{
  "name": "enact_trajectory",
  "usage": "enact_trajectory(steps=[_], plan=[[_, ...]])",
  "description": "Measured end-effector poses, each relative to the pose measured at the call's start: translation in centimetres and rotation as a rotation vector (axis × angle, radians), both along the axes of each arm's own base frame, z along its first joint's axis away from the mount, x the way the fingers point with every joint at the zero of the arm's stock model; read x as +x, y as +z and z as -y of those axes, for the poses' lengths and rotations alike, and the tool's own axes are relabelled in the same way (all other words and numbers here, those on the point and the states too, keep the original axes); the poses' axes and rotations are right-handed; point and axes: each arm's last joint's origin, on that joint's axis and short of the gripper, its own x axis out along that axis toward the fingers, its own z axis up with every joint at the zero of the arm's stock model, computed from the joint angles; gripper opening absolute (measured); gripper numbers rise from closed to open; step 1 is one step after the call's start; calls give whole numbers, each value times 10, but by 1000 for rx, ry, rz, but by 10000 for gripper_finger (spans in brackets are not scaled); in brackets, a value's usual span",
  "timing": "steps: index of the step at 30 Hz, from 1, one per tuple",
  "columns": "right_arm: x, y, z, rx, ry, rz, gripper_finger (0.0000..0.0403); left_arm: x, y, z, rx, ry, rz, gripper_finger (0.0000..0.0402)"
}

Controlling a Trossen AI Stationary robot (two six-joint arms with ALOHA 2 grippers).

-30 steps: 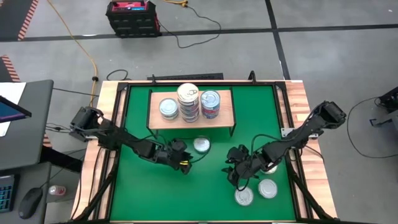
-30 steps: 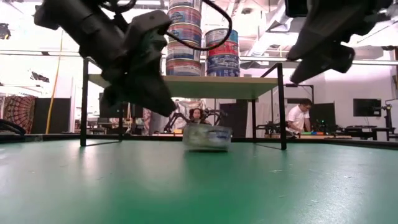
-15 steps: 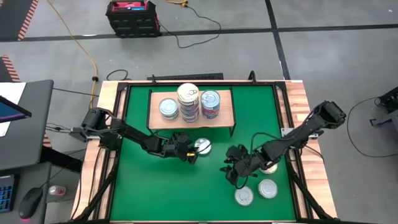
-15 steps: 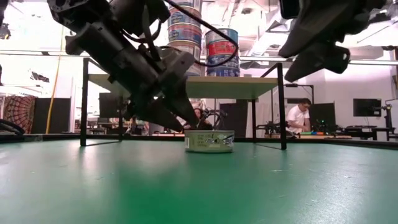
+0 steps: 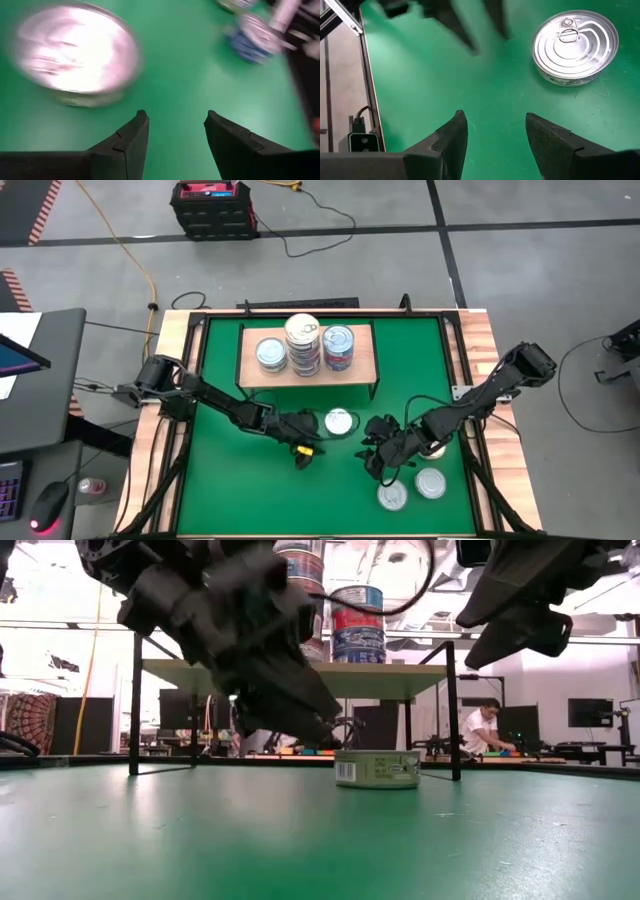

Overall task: Stack canned seafood by type on shelf
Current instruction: Stack the green tuna can on top of the colored tuna cans

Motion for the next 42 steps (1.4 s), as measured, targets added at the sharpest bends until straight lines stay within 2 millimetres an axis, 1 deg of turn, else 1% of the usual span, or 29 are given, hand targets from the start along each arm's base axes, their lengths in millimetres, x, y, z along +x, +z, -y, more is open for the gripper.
enact_trajectory(steps=[2,5,7,9,13,16,19,23,27,33,35,38,40,42], plan=[[-1,-1,1,17,-30,-20,223,2,5,8,-52,-83,8,184],[-2,-7,11,67,-134,-62,223,2,22,21,-123,-100,48,183],[-1,-16,21,78,-182,-73,223,1,32,31,-126,-67,82,177],[0,-25,29,105,-221,-43,223,-2,41,41,-95,-20,121,169],[-2,-43,42,138,-326,12,223,-14,56,59,-42,78,193,151],[-3,-48,48,108,-362,54,223,-22,61,70,-6,133,224,138],[-3,-51,53,45,-364,65,223,-26,62,76,3,168,238,130],[0,-50,62,-18,-347,65,223,-27,64,81,-38,173,261,125],[6,-55,65,-91,-291,67,223,-27,72,82,-54,166,316,125],[20,-60,56,-210,-189,39,221,-36,91,76,-49,172,338,125],[24,-66,52,-236,-163,15,215,-41,99,73,-45,179,343,125],[26,-77,46,-245,-128,-29,203,-49,111,68,-27,187,338,125],[28,-80,39,-220,-97,-39,193,-56,119,63,-15,186,325,125],[24,-82,32,-209,-87,-59,182,-61,125,61,-22,188,329,125]])
